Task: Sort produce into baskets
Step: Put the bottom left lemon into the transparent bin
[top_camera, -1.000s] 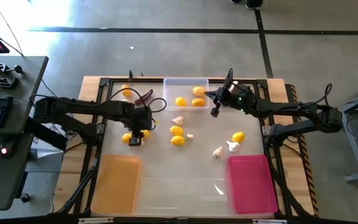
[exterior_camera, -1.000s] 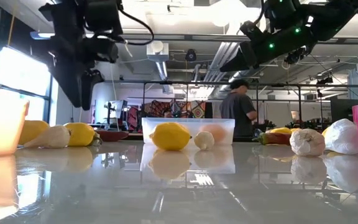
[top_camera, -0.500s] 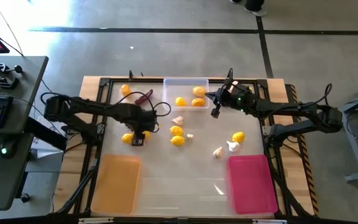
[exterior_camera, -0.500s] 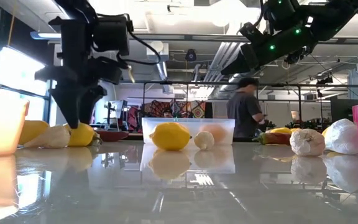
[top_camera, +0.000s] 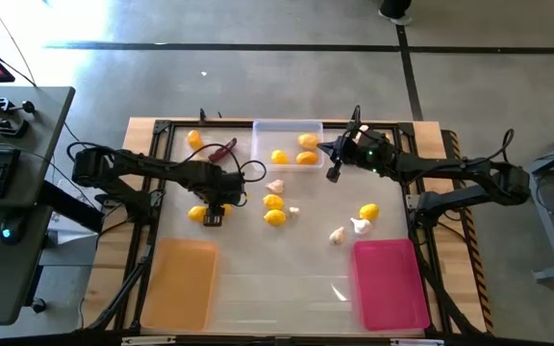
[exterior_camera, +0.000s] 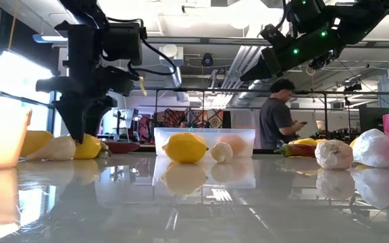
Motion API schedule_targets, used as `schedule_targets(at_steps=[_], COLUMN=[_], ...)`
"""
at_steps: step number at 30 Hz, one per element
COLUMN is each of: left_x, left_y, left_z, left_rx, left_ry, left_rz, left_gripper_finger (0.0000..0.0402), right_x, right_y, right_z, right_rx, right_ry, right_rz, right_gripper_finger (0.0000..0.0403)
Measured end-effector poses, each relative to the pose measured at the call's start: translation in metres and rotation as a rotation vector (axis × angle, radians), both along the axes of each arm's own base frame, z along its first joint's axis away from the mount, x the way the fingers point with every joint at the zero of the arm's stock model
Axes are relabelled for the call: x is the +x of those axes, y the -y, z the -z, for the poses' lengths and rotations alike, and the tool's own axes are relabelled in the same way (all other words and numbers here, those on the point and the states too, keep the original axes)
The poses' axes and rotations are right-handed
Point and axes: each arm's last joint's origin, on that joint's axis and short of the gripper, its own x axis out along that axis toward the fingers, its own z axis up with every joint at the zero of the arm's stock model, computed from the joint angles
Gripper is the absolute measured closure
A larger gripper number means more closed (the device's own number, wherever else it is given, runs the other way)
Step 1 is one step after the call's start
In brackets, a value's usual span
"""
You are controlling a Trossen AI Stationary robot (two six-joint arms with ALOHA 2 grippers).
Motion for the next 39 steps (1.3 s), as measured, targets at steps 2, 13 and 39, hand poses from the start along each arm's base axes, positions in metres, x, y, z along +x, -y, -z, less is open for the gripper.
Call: schedule_targets(at_steps=[2, 13, 39], left_x=[0.0, 0.039, 0.117], left_y=[0.0, -0.017, -0.136], left_z=[-0.002, -0.062, -0.048], left_rx=[0.005, 0.106, 0.296], left_ry=[-0.017, 0.232, 0.302], left_rz=[0.009, 0.025, -0.058], left_gripper_finger=[0.024, 0.0271, 0.0273], right_x=[0.0, 0.0, 0.0], right_y=[0.0, 0.0, 0.0], right_z=[0.0, 0.0, 0.0], right_rx=[0.0, 0.0, -0.004], right_ry=[0.0, 0.0, -0.009], right_rz=[0.0, 0.0, -0.002], right_gripper_finger=[0.0403, 0.0403, 0.0403])
